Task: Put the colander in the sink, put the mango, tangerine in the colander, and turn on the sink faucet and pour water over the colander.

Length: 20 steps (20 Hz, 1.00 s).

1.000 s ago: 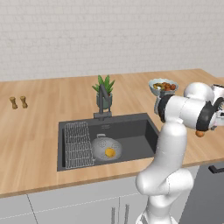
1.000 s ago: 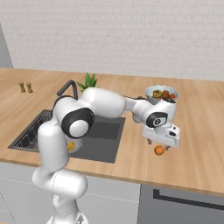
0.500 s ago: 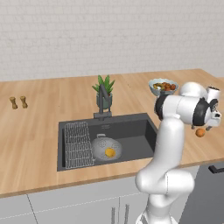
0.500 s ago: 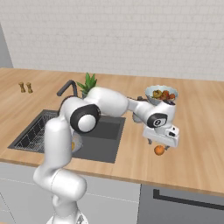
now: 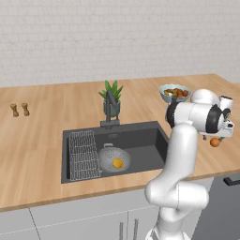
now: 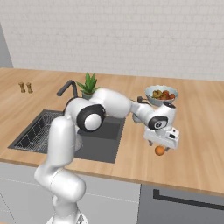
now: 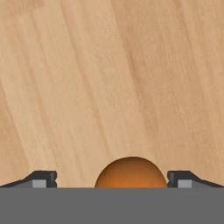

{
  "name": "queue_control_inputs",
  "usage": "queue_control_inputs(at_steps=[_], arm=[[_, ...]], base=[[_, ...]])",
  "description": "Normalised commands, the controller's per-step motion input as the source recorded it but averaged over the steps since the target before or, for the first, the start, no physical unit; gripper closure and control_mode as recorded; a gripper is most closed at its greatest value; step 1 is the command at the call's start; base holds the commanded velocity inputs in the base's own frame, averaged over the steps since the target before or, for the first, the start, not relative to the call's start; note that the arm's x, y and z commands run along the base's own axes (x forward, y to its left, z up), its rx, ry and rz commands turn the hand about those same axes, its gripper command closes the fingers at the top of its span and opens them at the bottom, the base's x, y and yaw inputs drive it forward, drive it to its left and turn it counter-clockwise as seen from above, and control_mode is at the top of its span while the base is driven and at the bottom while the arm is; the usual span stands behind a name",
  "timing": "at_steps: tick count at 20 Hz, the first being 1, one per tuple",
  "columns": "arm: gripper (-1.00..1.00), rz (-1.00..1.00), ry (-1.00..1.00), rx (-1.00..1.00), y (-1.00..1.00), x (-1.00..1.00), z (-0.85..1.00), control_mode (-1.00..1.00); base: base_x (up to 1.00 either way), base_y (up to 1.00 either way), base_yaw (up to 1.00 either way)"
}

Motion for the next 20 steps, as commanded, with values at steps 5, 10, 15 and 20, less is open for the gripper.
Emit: queue_control_inputs(at_steps=[5,10,15,20], arm=[[-1.0,0.0,0.0,0.0,0.0,0.0,-0.17,-1.0],[-1.0,0.0,0.0,0.0,0.0,-0.03,-0.07,-1.0],[-1.0,0.0,0.0,0.0,0.0,-0.18,0.0,-1.0],[-1.0,0.0,0.0,0.0,0.0,-0.21,0.0,-1.0]], base=[[0.0,0.0,0.0],[0.0,0.0,0.0],[0.0,0.0,0.0],[0.0,0.0,0.0]])
